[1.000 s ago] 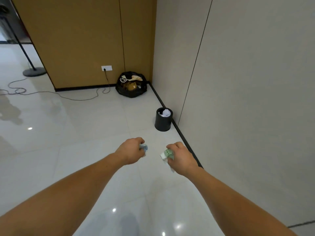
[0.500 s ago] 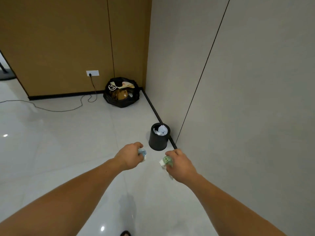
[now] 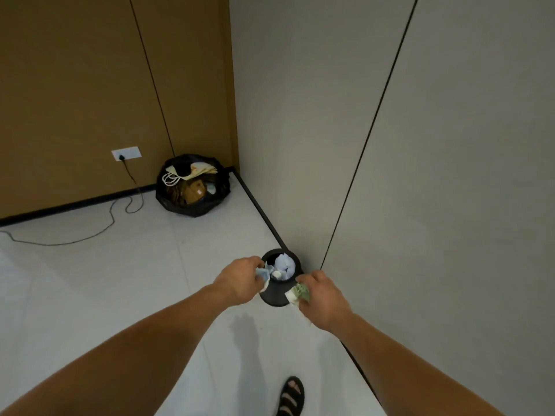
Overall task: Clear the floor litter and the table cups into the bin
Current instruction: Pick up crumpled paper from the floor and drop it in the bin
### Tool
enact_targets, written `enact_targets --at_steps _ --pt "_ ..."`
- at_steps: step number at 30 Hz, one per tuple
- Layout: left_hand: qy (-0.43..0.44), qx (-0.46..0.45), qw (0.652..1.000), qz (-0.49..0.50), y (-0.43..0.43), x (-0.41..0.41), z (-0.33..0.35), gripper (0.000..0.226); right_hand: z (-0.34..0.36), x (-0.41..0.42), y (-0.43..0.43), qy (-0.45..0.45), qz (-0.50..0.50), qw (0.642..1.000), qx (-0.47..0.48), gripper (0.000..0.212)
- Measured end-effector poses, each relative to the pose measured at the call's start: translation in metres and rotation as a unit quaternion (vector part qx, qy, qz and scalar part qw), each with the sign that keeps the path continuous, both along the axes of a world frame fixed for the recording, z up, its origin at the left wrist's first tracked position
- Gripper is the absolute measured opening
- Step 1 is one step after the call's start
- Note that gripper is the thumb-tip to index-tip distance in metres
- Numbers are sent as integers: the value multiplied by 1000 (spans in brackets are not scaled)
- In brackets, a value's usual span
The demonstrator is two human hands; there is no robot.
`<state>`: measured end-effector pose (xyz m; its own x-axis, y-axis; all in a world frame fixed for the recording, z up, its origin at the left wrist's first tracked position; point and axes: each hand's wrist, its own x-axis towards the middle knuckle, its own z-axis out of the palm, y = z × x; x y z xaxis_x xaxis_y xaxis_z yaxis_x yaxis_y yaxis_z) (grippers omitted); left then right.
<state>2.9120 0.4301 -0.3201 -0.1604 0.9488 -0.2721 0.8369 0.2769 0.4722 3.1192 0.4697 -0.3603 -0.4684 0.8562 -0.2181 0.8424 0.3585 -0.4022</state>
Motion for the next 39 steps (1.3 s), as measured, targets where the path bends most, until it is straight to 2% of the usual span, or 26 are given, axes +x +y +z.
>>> enact_targets --at_steps 6,10,15,19,27,34,37,39 --pt "7 -1 1000 6 124 -27 -2 38 4 -32 135 -2 12 1000 2 49" --pt "-4 -27 999 -19 192 -42 -17 38 -5 -46 194 -12 -2 1000 -18 51" --pt "-11 -46 997 -57 279 -65 -62 36 -42 -69 256 -30 -48 997 -48 47" --pt "-29 -102 988 -114 344 -89 -117 41 -85 -96 301 -44 -98 990 -95 47" --pt "-40 -135 971 -193 453 -122 -281 36 -232 -146 373 -52 -170 972 -155 47" --pt "-62 -148 975 -151 485 -111 -457 28 -404 -156 436 -51 -220 953 -202 46" --pt "-67 -152 977 -133 485 -108 -515 34 -470 -161 450 -49 -198 958 -204 48" --pt "-57 -148 979 -132 481 -112 -542 51 -503 -167 454 -28 -200 957 -210 52"
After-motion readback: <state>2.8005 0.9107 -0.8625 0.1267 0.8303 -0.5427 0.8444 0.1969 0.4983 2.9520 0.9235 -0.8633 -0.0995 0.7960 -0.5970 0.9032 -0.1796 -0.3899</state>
